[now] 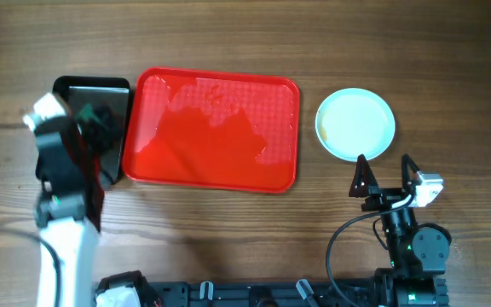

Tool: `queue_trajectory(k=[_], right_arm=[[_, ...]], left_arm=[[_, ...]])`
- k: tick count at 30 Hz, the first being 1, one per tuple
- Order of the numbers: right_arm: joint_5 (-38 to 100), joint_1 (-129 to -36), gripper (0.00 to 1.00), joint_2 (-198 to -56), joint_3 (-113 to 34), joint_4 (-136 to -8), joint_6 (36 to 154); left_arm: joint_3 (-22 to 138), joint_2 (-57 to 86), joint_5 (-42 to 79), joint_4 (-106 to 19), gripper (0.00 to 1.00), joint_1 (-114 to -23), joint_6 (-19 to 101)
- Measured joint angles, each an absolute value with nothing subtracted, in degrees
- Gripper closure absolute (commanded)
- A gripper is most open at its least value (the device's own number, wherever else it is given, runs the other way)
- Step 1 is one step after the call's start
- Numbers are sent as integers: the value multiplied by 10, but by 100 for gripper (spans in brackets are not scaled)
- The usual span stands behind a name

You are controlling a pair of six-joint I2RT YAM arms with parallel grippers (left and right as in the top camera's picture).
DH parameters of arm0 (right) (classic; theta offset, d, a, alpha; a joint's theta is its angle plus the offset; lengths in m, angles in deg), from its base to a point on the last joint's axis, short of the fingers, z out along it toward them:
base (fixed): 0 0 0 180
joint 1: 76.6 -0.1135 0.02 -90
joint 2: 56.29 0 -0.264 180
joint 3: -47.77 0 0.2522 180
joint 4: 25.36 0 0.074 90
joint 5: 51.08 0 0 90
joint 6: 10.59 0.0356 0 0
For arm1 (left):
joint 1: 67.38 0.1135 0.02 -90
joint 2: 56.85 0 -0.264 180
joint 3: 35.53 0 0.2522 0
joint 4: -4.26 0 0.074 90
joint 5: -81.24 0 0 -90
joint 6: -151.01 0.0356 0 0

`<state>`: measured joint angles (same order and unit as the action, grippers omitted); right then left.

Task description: Clean dirty plates on tray and stack at the side

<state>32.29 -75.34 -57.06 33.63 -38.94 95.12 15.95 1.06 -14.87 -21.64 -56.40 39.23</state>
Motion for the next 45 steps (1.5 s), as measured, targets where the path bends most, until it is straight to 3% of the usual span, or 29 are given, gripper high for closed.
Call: queue_trajectory(k=[5, 12, 22, 45], right_arm=[[323, -753, 0, -570, 336, -390, 951], [323, -753, 1, -570, 336, -390, 951], [323, -753, 0, -570, 336, -390, 951], [323, -753, 0, -570, 336, -390, 951]], left_arm=[[-37, -226, -147, -94, 0, -579, 400], [-168, -457, -146, -78, 0, -633, 469], [-212, -560, -96, -136, 0, -634, 548], [-212, -561, -88, -136, 0, -634, 565]])
